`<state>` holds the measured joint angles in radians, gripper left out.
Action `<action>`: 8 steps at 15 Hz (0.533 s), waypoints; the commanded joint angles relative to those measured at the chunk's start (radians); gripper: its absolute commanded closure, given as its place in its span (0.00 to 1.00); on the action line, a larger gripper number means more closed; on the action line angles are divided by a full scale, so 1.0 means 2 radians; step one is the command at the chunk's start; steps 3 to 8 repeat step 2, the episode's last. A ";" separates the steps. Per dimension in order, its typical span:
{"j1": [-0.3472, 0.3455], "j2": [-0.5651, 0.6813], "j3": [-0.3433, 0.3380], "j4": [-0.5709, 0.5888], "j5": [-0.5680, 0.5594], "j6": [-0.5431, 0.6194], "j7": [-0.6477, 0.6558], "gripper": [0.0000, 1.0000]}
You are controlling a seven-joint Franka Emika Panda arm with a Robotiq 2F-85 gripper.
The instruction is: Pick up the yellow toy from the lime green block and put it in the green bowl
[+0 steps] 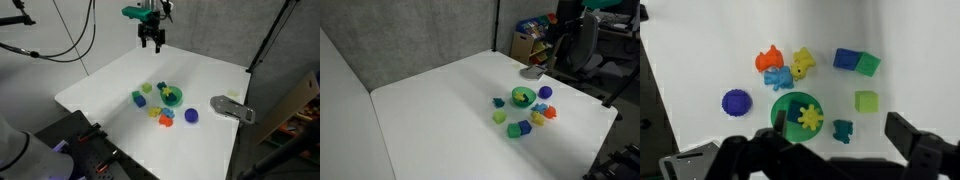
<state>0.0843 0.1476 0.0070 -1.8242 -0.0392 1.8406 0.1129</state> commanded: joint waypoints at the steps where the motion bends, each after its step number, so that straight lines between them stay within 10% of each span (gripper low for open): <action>1: -0.005 -0.007 0.006 -0.007 -0.003 0.000 0.000 0.00; 8: -0.005 -0.012 0.007 -0.013 -0.003 0.002 0.000 0.00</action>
